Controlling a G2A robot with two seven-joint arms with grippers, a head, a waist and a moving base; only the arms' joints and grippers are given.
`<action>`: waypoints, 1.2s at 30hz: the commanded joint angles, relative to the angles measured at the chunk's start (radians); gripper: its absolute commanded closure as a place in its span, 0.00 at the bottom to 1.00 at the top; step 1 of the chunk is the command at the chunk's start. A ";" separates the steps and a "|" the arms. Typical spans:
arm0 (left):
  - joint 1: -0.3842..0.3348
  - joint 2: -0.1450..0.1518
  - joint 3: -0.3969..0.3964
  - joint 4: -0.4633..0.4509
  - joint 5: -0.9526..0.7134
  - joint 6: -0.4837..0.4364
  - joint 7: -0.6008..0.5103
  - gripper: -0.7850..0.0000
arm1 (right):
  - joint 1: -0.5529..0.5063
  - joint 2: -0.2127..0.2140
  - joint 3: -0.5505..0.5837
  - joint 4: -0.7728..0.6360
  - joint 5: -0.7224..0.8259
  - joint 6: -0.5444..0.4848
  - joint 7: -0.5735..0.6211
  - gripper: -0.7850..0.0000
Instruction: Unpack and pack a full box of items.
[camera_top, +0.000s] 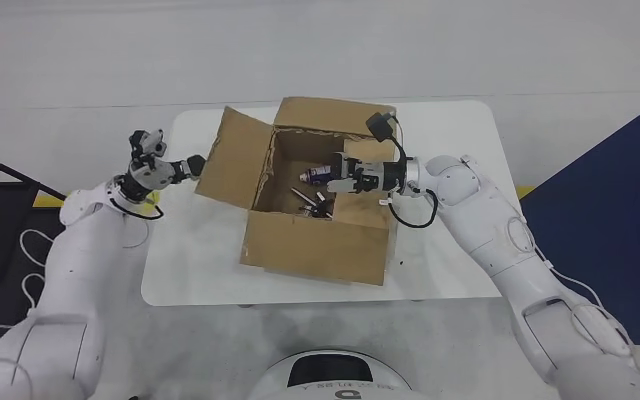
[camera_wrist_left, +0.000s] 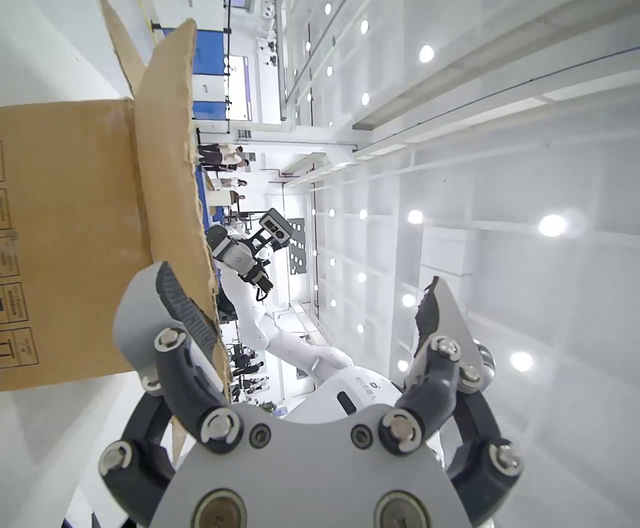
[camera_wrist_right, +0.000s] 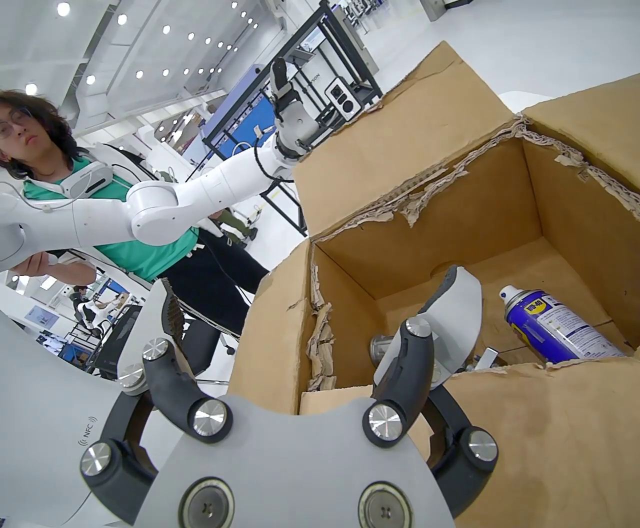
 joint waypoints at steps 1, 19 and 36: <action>-0.018 -0.003 0.013 -0.033 0.030 0.000 0.000 0.00 | 0.000 0.000 0.000 0.000 0.000 0.000 0.000 0.00; -0.186 -0.075 0.255 -0.074 0.164 0.000 0.000 0.00 | -0.123 0.031 0.125 -0.056 -0.130 -0.008 -0.223 0.00; -0.291 -0.187 0.445 0.094 0.237 -0.069 0.070 0.00 | -0.255 0.062 0.297 -0.110 -0.110 0.012 -0.443 0.00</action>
